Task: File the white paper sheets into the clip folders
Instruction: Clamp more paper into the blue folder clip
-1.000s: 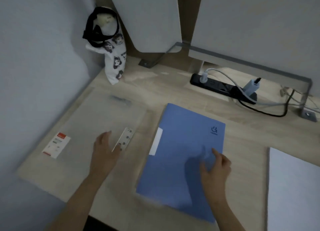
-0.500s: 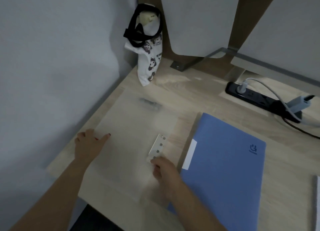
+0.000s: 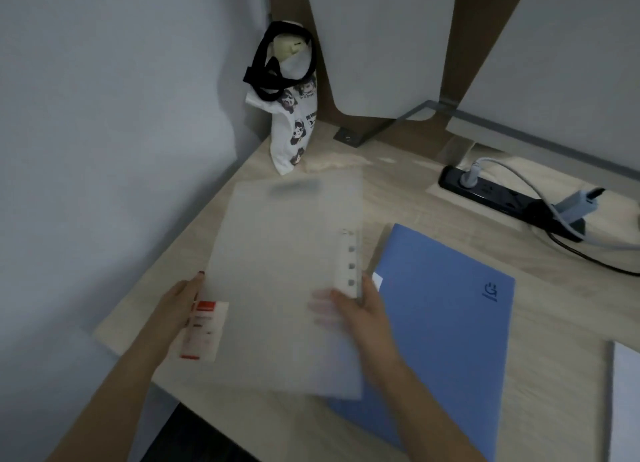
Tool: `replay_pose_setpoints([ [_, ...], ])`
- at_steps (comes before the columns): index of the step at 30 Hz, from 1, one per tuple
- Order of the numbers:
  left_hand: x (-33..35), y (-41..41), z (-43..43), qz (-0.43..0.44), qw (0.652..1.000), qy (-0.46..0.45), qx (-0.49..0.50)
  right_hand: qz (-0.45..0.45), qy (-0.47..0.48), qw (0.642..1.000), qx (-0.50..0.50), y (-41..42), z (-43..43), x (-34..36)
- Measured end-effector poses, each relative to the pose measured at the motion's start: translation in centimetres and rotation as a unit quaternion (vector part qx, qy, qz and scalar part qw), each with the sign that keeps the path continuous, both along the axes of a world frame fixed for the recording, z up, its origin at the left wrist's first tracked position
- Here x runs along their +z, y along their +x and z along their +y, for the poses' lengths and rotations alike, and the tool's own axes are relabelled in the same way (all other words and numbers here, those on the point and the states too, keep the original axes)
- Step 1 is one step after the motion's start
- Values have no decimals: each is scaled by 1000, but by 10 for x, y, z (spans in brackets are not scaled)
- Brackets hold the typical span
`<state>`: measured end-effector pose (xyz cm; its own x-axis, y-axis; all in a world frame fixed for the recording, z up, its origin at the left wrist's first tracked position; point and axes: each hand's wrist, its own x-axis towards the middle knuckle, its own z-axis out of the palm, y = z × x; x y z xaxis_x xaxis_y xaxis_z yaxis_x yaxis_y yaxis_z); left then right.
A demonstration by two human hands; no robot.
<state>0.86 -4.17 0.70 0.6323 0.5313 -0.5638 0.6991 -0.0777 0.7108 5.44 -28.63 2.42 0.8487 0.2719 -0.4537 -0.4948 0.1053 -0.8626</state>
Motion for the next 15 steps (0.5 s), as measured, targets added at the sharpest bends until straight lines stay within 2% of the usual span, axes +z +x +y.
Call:
replay_pose_setpoints([
  [2,9,4,-25,-51,998,-39,-14,-15,-6,999,-35,2,-41,6],
  [5,16,14,-77,-146,982,-76,-97,2,-15,996,-93,-5,-112,16],
  [6,15,17,-94,-173,973,-63,-140,10,-6,994,-113,-9,-135,17],
  [8,5,21,-130,-220,943,40,-245,28,6,987,-158,-24,-182,19],
  [9,-1,24,-154,-243,915,108,-305,35,3,982,-186,-36,-209,22],
  [11,-21,26,-190,-273,832,242,-419,44,-15,976,-213,-56,-248,21],
  [13,-38,27,-232,-265,762,306,-506,49,-39,968,-242,-77,-284,19],
  [15,-53,25,-275,-226,709,342,-574,59,-51,958,-275,-95,-314,16],
])
